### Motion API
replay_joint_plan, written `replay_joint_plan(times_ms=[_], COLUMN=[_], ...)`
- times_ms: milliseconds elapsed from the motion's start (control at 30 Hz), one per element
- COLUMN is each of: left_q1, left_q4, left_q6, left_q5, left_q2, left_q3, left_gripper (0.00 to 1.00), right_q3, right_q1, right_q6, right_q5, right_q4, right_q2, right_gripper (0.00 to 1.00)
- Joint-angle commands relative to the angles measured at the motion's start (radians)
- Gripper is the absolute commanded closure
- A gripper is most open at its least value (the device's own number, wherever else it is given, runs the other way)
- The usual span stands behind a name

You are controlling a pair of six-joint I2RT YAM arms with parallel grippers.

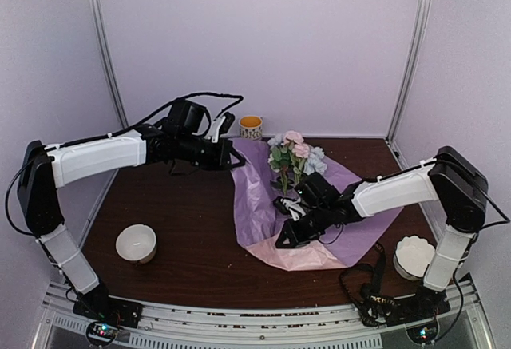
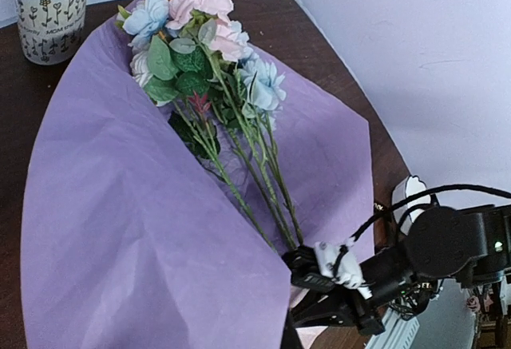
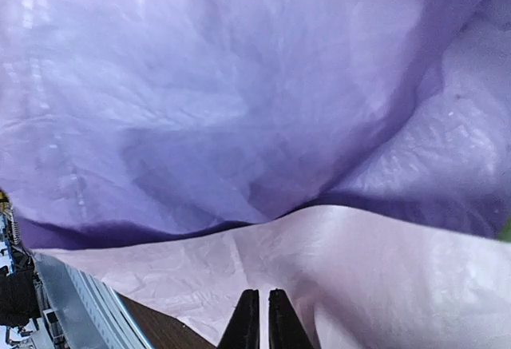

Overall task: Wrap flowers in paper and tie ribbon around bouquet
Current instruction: Pick up the one-fourth-folded wrapping paper from the center of the board, then fold the one-fourth-folded wrapping paper at the center of the board.

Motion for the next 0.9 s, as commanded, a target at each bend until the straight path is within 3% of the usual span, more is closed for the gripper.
replay_joint_plan(times_ms=[0,300,467,533,633,733,867], left_q1=[0.001,-0.061,-0.057,-0.026,0.027,0.051,0.085], left_q4=[-0.023,-0.055,-0.074,-0.037,0.078,0.07,0.022], left_q6=[0.032,0.061,0.053,0.015,-0.03,-0.005,-0.01], left_q5=[-0.036,-0.019,-0.015,-0.019,-0.053,-0.161,-0.221], left_q2=[0.008,0.032,0.03,0.003,-0.046,-0.056,-0.074], left_q3=[0.022,0.122,0.096,0.012,-0.143,-0.228,-0.288], left_gripper=[1.0,1.0,1.0,0.8,0.57,0.38,0.23], right_q3=[-0.057,-0.011,0.005,-0.001,-0.013,-0.014,-0.018], right_q1=[-0.043,-0.078,-0.092,-0.092,-0.092,-0.092,-0.091], right_q6=[0.053,0.083,0.081,0.08,0.08,0.074,0.065], right_q5=[0.075,0.022,0.032,0.033,0.036,0.038,0.046], right_q4=[0.062,0.12,0.107,0.108,0.117,0.111,0.099], right_q2=[-0.082,0.095,0.142,0.146,0.14,0.141,0.133], right_gripper=[0.93,0.96,0.97,0.97,0.97,0.98,0.97])
